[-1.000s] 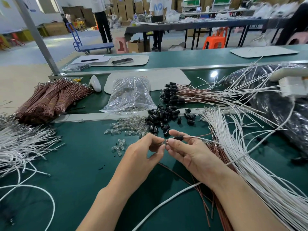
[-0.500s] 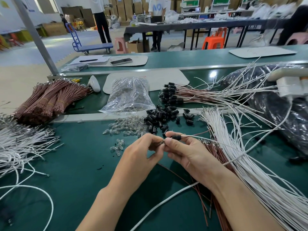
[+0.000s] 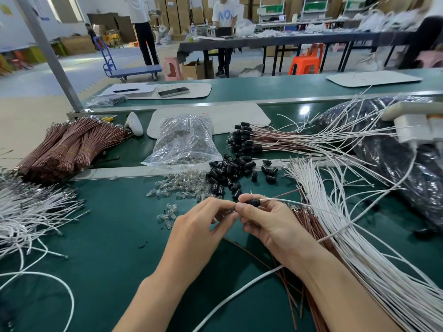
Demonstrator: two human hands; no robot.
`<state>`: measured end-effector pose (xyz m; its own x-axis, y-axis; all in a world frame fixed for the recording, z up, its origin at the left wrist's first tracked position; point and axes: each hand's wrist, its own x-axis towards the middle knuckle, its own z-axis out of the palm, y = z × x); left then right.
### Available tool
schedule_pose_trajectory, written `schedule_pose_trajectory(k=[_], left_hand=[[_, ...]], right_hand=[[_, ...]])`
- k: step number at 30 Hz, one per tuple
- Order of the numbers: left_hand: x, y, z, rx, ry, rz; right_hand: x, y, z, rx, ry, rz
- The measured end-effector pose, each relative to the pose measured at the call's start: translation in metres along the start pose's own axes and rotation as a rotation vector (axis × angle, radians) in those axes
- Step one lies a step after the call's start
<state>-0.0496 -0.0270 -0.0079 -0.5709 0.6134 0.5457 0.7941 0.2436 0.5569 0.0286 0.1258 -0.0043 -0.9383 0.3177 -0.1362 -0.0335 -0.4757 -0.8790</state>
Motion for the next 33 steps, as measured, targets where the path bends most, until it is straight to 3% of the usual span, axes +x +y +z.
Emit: schedule_pose_trajectory(k=[25,33], left_hand=[[0.0018,-0.0071,0.0048,-0.143,0.065,-0.063],[0.0001,-0.0009,0.004,-0.058,0.033,-0.04]], right_hand=[[0.0015,-0.0005,-0.0025,0.045,0.049,-0.012],[0.0018,-0.0004,-0.0014,0.05,0.04,-0.024]])
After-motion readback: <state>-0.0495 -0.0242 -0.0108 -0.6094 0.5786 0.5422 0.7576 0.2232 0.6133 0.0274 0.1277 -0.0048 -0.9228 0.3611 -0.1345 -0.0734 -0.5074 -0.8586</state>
